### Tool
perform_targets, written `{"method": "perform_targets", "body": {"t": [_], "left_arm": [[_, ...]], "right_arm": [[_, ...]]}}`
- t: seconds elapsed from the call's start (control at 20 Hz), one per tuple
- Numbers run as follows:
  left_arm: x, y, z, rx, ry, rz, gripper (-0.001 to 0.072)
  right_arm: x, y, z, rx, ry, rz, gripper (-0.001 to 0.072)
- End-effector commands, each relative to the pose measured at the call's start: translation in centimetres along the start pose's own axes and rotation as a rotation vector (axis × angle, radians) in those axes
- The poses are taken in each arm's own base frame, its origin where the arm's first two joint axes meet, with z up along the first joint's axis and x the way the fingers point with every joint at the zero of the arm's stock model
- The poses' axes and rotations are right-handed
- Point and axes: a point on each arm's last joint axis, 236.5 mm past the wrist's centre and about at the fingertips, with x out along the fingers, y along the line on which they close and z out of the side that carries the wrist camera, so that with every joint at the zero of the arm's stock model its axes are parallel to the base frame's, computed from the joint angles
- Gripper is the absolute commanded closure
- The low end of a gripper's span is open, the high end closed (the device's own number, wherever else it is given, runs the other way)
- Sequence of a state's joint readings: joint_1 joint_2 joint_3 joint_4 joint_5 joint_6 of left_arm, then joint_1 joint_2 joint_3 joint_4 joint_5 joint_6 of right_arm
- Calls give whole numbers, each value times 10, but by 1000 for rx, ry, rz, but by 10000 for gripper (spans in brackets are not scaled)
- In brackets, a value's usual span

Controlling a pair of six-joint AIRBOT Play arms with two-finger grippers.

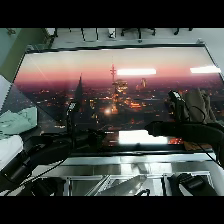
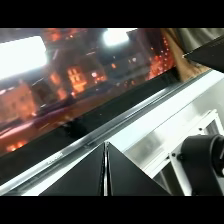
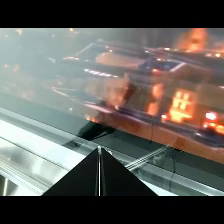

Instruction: Fold the shirts.

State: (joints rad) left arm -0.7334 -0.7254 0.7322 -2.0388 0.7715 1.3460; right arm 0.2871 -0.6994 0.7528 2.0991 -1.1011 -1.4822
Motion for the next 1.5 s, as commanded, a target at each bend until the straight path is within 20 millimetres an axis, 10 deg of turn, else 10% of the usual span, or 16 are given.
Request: {"method": "perform_targets", "body": {"t": [0.0,0.7,0.9,0.95,1.0,1.2,1.45], "left_arm": [[2,5,0,23,14,25,688],[-3,26,8,37,1,93,689],[-78,144,32,60,45,574,685],[-108,172,39,45,44,707,469],[-140,201,45,21,34,843,32],[-259,307,34,-136,11,1286,12],[-292,424,-20,-330,138,1373,12]], "right_arm": [[0,0,0,0,1,1,692],[0,0,0,0,1,1,692],[0,0,0,0,1,0,692],[0,0,0,1,2,0,692],[0,0,0,1,2,0,692],[0,0,0,1,2,0,692],[0,0,0,1,2,0,692]]}}
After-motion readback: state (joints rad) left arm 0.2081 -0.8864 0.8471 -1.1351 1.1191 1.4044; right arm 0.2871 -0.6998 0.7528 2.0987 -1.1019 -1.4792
